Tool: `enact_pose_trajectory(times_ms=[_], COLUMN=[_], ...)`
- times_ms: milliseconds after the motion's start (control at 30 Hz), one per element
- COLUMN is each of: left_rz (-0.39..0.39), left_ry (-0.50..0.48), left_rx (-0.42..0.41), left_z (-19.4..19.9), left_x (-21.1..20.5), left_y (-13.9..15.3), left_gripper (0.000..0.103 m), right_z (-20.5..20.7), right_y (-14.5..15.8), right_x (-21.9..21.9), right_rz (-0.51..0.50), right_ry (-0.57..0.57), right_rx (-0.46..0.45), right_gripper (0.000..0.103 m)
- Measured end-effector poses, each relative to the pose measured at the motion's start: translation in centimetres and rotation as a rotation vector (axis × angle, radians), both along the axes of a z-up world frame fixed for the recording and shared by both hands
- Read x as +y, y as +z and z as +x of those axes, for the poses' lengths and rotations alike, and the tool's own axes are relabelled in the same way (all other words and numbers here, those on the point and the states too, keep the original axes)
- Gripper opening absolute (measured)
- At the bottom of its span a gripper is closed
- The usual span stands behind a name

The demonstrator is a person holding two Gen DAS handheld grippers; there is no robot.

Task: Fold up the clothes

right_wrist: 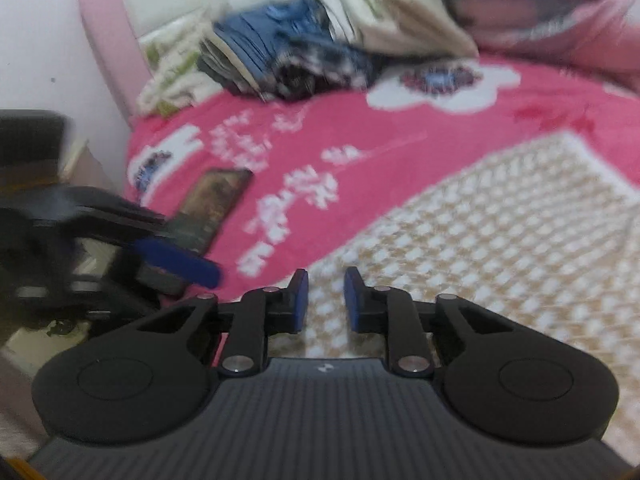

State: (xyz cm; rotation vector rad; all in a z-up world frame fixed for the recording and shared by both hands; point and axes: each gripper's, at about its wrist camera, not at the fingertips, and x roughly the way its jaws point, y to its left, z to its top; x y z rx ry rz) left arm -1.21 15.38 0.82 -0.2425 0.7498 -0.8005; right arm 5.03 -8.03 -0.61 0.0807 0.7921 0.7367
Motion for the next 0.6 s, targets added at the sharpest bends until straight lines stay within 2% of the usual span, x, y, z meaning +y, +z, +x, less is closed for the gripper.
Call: enact_pose_trajectory(times_ms=[100,200,333,467,500,600], left_rz=[-0.030,0.008,0.083,0.063,0.062,0.052], left_ry=[0.002,-0.016,-0.003,-0.004,-0.006,-0.012], left_rx=[-0.072,-0.107,-0.096,-0.036,-0.021,-0.010], left_z=[-1.1,-1.6,-1.5,-1.1,-1.0,-1.1], left_x=[-0.8,-2.3,-4.0,-4.2,-4.3,-4.1], left_y=[-0.1,-1.2,-2.7,-4.0,-4.4,-4.9], left_gripper=[0.040,0.038,0.035,0.034,0.031,0.029], right_z=[1.1,1.4,2.8,4.3,4.7,5.8], right_y=[-1.2,-0.8,-0.3,0.1,0.3,0.6], right_x=[0.8,0.6,-0.3,-1.2,-1.5,-2.2], right_rz=[0.011,-0.004,-0.015,-0.027,-0.030,-0.038], right_ry=[-0.010,-0.039,-0.106,-0.173,-0.190,-0.240], right_rx=[0.034,0.024,0.012,0.001,-0.002,-0.011], right_gripper=[0.014,0.014,0.014,0.013,0.013,0.012])
